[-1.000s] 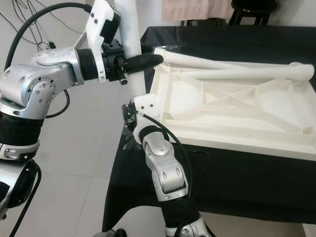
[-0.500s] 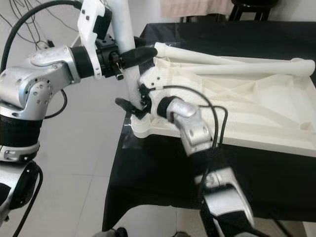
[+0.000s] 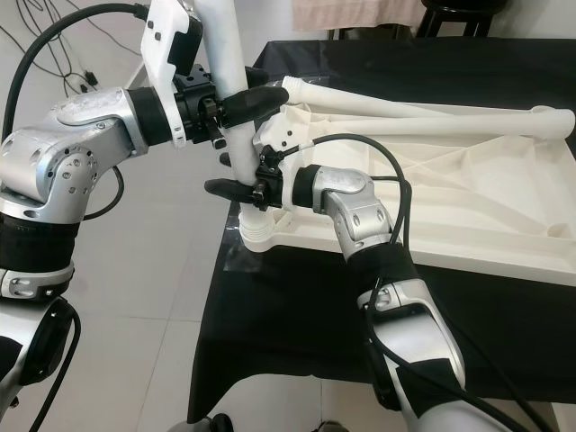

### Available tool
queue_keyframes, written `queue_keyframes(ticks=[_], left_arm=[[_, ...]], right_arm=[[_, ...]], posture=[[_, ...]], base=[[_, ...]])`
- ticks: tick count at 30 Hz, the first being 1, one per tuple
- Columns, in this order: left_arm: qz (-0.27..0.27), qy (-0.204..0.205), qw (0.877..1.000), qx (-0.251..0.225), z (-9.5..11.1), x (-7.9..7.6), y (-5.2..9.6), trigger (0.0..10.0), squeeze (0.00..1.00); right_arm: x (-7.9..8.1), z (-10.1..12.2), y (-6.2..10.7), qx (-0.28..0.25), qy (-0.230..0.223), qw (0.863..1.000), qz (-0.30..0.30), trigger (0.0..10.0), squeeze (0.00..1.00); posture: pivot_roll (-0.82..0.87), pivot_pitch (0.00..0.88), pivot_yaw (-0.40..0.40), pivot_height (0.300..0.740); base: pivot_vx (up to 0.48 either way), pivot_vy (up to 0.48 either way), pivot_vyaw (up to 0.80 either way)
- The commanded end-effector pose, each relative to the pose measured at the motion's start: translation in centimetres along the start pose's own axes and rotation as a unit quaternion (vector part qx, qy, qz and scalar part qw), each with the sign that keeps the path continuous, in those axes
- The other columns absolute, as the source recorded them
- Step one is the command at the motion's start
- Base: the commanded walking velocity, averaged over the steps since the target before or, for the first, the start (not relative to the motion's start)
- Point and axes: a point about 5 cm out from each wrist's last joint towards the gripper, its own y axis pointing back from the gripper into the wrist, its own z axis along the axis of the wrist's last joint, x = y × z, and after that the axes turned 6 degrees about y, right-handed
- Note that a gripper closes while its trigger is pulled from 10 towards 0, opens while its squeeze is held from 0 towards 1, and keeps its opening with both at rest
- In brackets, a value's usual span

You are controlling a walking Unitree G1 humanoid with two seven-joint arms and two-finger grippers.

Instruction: Building children table

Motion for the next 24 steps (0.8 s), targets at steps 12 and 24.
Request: queue_keyframes(ticks=[12,24], left_arm=[[0.008,0.015,1.000,0.018,-1.3,-0.1,-0.4,10.0,0.00],[0.052,0.020,0.998,0.014,-1.6,0.7,0.1,10.0,0.00]], right_arm=[[0.4,-1.0,-1.0,0.009,-0.016,1.000,-0.001,0.0,0.00],[6.6,-6.1,0.0,0.137,-0.126,0.908,-0.375,0.0,0.00]], posture=[[0.05,0.174,0.057,0.740],[0.02,0.171,0.034,0.740]], base=[[0.000,0.000,0.00],[0.000,0.000,0.00]])
